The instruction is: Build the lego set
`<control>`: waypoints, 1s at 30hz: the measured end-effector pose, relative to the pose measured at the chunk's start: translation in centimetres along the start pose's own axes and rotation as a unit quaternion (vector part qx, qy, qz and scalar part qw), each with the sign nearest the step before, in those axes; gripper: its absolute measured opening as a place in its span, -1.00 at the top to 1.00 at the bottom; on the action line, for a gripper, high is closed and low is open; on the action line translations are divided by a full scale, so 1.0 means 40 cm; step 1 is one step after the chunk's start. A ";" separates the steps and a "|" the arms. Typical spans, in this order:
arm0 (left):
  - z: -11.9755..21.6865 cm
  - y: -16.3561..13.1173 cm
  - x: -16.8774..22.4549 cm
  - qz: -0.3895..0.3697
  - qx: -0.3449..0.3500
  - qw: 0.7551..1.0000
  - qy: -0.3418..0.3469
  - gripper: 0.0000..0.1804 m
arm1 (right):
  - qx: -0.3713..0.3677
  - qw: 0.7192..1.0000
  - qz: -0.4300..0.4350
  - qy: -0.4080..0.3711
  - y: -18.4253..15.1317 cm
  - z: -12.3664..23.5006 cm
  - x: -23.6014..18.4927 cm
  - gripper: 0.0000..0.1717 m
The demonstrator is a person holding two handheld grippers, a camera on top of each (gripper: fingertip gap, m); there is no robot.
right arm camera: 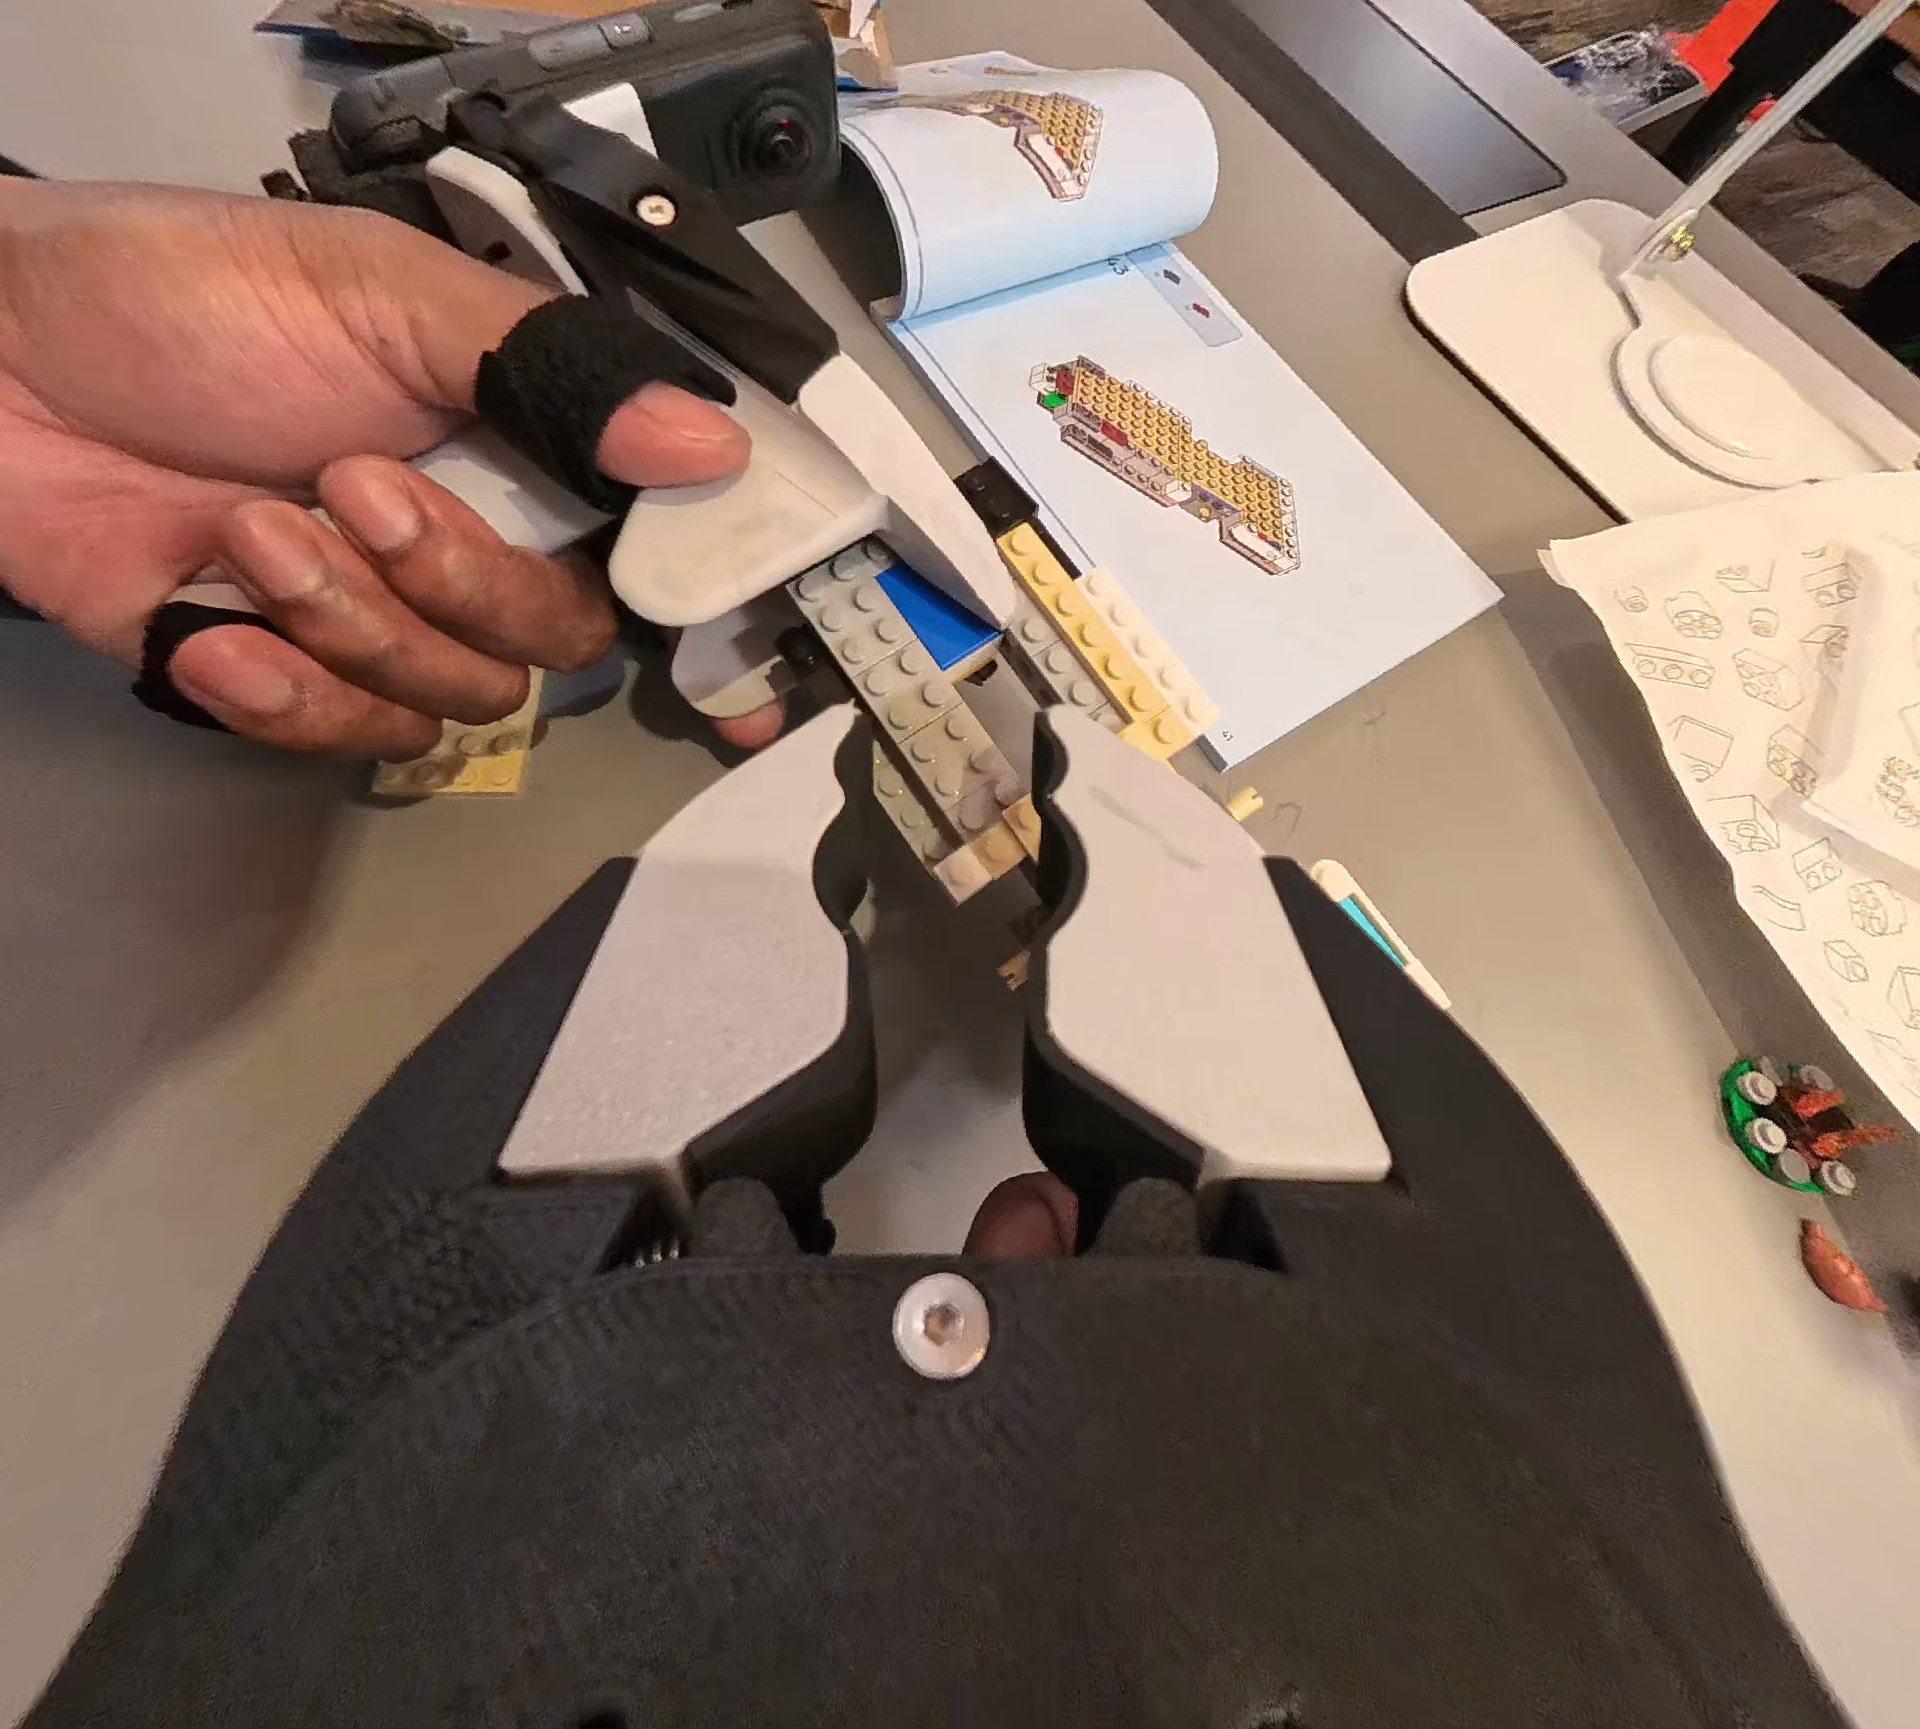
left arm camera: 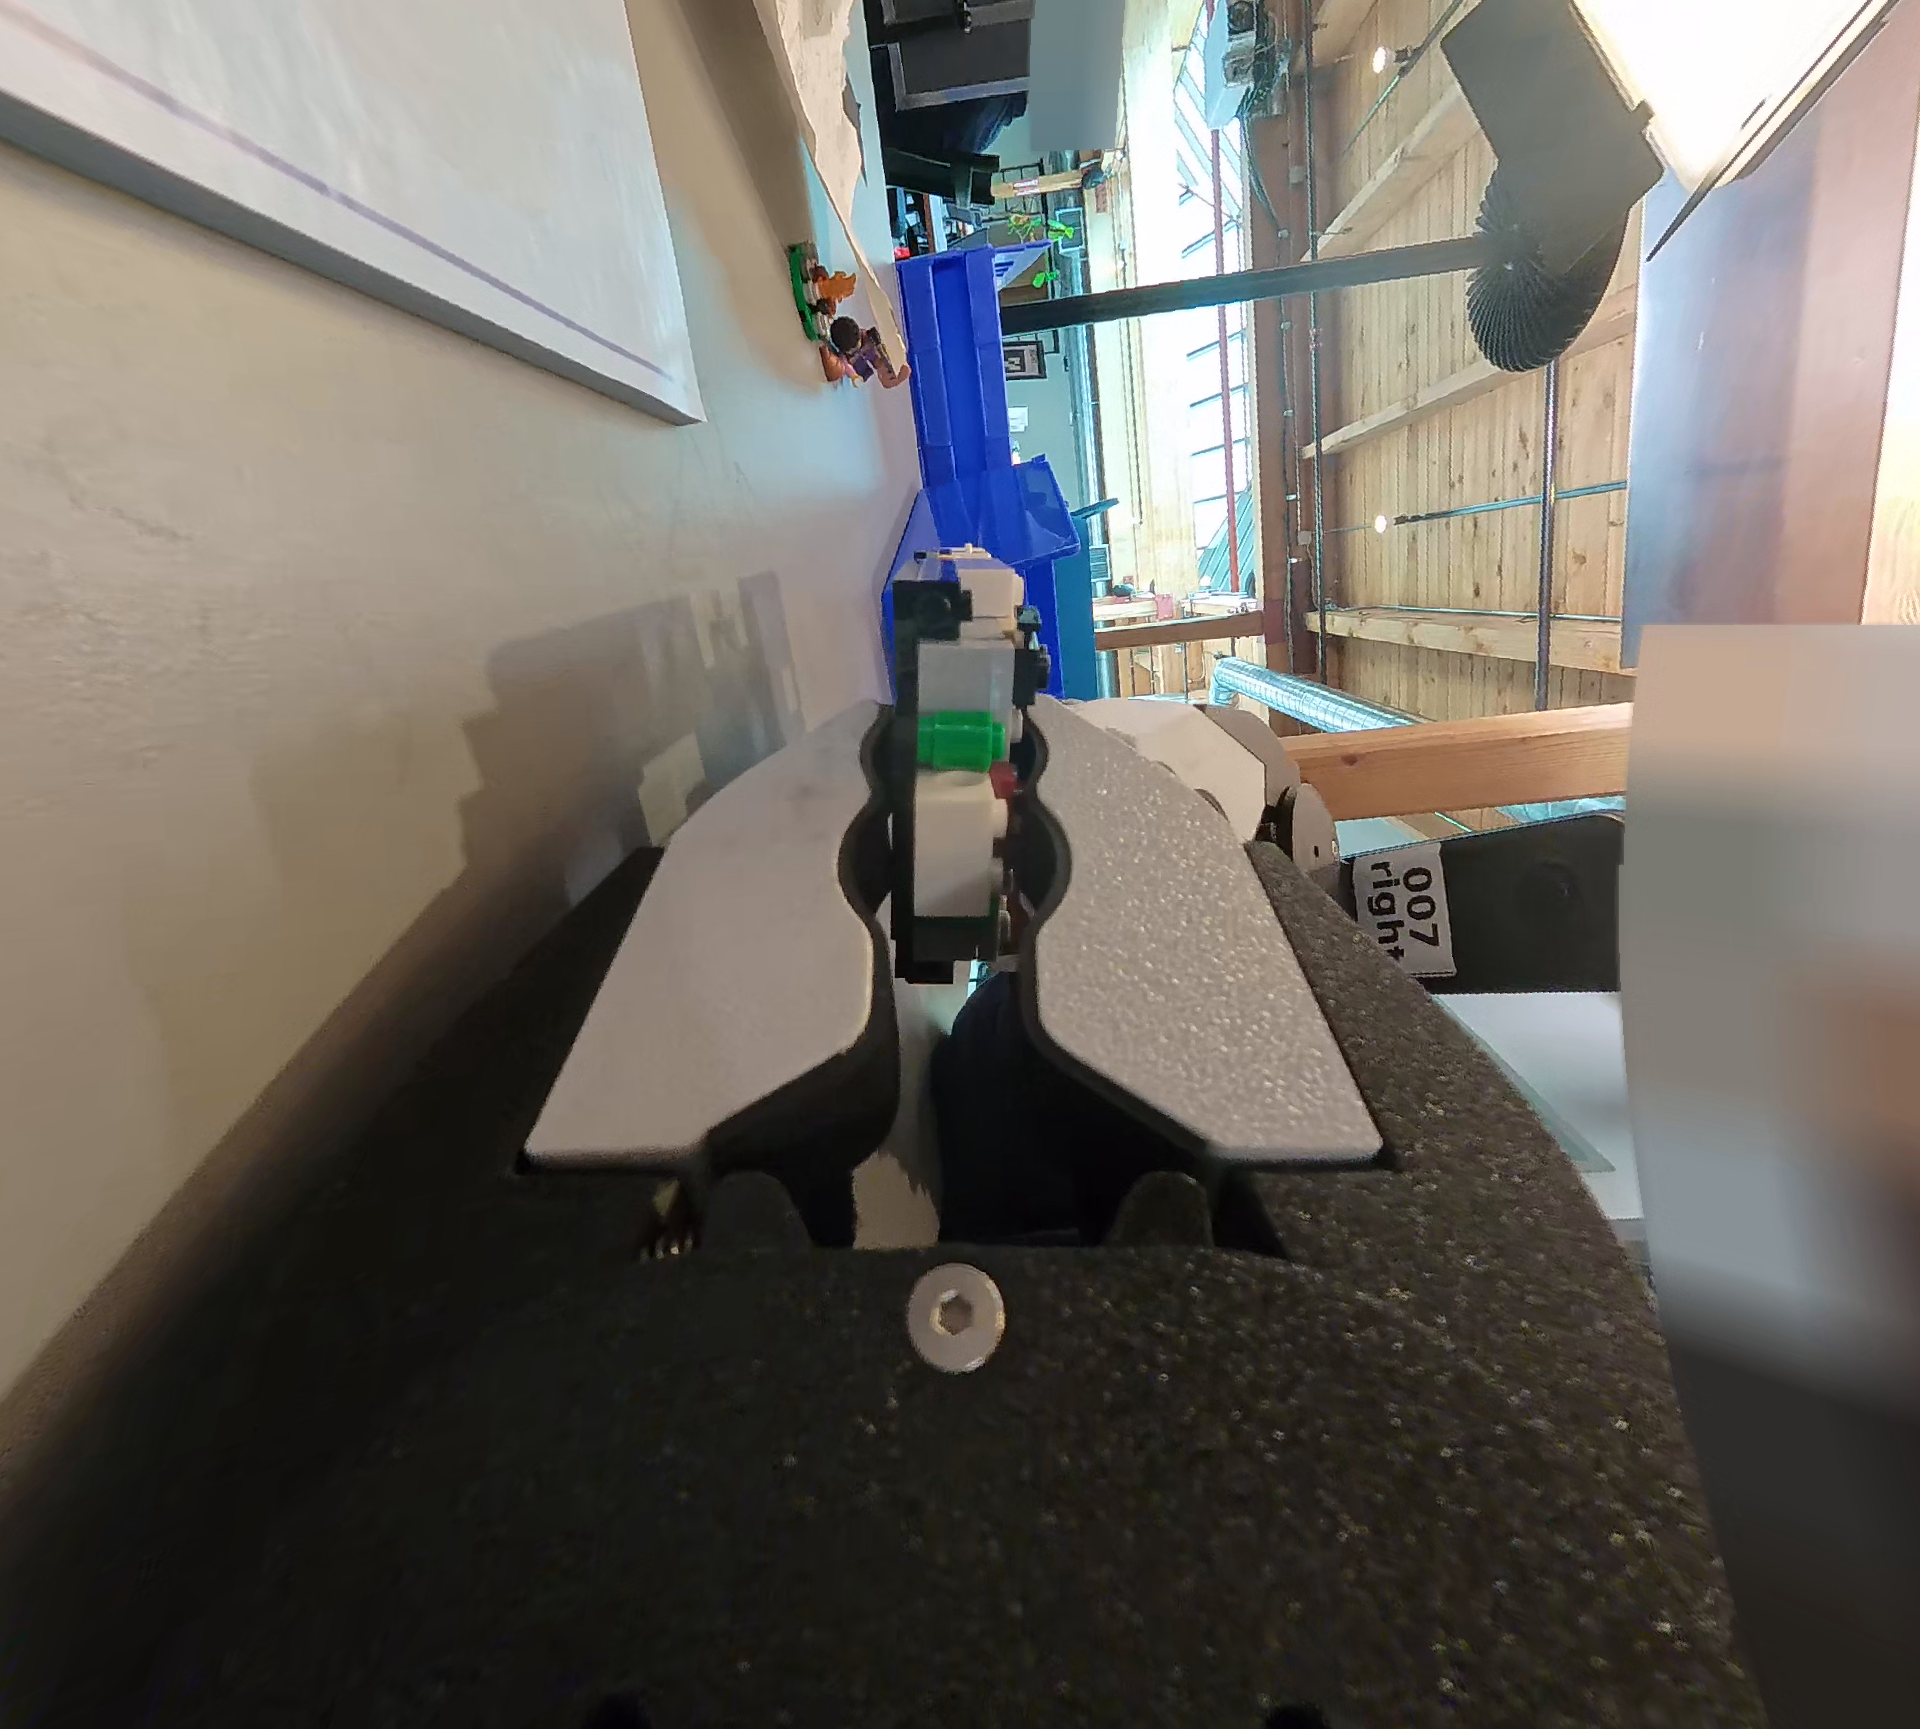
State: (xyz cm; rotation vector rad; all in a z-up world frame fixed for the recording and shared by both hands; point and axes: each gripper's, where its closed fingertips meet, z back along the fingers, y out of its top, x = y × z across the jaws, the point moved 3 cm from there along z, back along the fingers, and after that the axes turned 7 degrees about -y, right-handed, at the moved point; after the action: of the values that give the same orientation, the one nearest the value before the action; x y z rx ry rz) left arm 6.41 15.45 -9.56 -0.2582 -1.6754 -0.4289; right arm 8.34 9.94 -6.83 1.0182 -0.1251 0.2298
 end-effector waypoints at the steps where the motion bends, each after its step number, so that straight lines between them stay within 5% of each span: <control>1: 0.000 0.000 0.000 0.000 0.001 1.000 -0.001 0.79 | -0.001 1.000 0.001 -0.002 -0.001 0.001 0.002 0.66; 17: 0.014 0.018 0.010 0.020 0.025 0.999 -0.016 0.79 | 0.007 0.990 0.096 -0.099 -0.009 0.055 0.087 0.64; 30: 0.065 0.079 0.043 0.044 0.097 0.993 -0.046 0.79 | 0.092 0.918 0.314 -0.226 0.010 0.034 0.050 0.44</control>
State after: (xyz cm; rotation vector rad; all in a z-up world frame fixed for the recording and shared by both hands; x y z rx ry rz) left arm 5.09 19.26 -7.72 -0.2084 -1.7744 -0.1888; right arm 10.17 9.25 -5.38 1.1843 -0.8742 0.5962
